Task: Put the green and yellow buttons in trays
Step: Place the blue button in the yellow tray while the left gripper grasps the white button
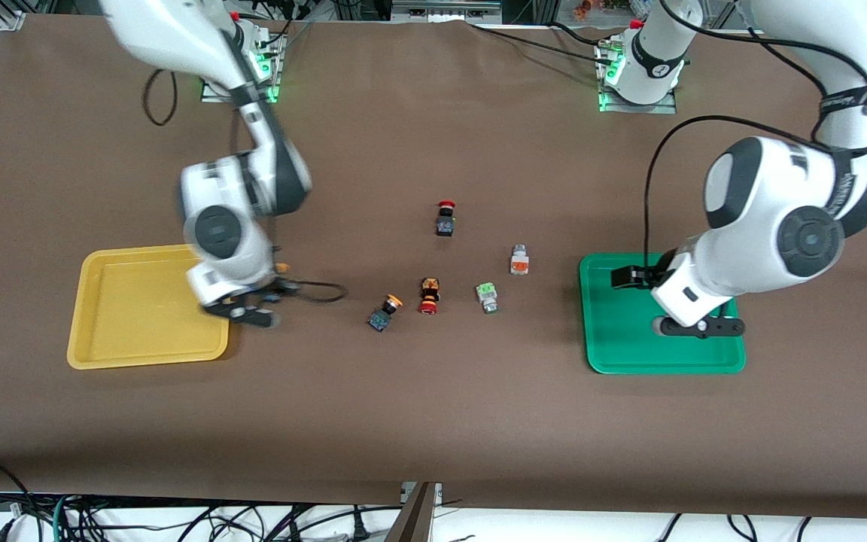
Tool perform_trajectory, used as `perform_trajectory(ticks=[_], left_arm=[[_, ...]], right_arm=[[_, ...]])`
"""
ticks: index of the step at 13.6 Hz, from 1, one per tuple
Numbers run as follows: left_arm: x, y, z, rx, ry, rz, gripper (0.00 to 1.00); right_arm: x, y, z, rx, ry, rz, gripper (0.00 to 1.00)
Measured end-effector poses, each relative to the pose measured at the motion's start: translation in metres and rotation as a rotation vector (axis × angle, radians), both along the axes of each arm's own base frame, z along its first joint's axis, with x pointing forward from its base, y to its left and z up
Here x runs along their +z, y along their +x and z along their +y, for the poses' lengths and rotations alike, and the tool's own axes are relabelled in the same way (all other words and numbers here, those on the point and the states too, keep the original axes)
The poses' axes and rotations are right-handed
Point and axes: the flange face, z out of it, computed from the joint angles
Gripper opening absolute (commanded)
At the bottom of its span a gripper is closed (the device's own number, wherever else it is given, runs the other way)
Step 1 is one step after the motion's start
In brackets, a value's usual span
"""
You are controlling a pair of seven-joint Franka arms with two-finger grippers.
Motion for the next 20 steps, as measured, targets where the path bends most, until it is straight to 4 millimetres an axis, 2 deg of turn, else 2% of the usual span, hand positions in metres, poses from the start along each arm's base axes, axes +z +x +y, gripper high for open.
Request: perform_trajectory(ticks=[1,2,3,5,6,8,11,13,14,15,17,18,19,20], left_arm=[[-0.019,-0.01,-0.017,0.03,0.009,0.031,1.0],[-0.037,-0.02,-0.036,0.057,0.021,0.052,1.0],[-0.054,-0.03,-0.057,0.084,0.035,0.063,1.0],[-0.093,-0.047,-0.098,0.113,0.061,0.068,1.0],[-0.114,-0.053,-0.114,0.112,0.071,0.07,1.0],[-0.14,-0.061,-0.131,0.097,0.084,0.084,1.0],[-0.156,-0.069,-0.142,0.084,0.084,0.072,1.0],[-0.177,-0.08,-0.153,0.069,0.08,0.048,1.0],[-0.189,-0.087,-0.16,0.062,0.078,0.034,1.0],[-0.199,-0.092,-0.165,0.057,0.079,0.026,1.0],[-0.21,-0.096,-0.166,0.055,0.084,0.029,1.0],[-0.21,-0.096,-0.165,0.056,0.085,0.03,1.0],[-0.211,-0.096,-0.164,0.059,0.087,0.032,0.47],[-0.212,-0.097,-0.164,0.067,0.09,0.034,0.15]], right_arm=[[0.001,0.01,-0.054,0.046,0.003,0.02,0.0],[-0.002,0.015,-0.098,0.078,0.01,0.039,0.0],[-0.005,0.016,-0.134,0.1,0.016,0.057,0.0],[-0.018,0.014,-0.187,0.128,0.024,0.081,0.0],[-0.026,0.013,-0.206,0.144,0.025,0.088,0.0],[-0.045,0.011,-0.233,0.164,0.023,0.092,0.0],[-0.074,0.008,-0.256,0.185,0.015,0.101,0.0],[-0.084,0.004,-0.274,0.186,0.016,0.111,0.0],[-0.085,0.002,-0.282,0.186,0.017,0.113,0.48],[-0.086,0.001,-0.29,0.185,0.021,0.112,0.72],[-0.084,0.002,-0.293,0.176,0.035,0.096,1.0],[-0.082,0.005,-0.286,0.181,0.045,0.085,1.0],[-0.078,0.011,-0.273,0.198,0.057,0.071,1.0],[-0.069,0.019,-0.256,0.219,0.07,0.051,1.0]])
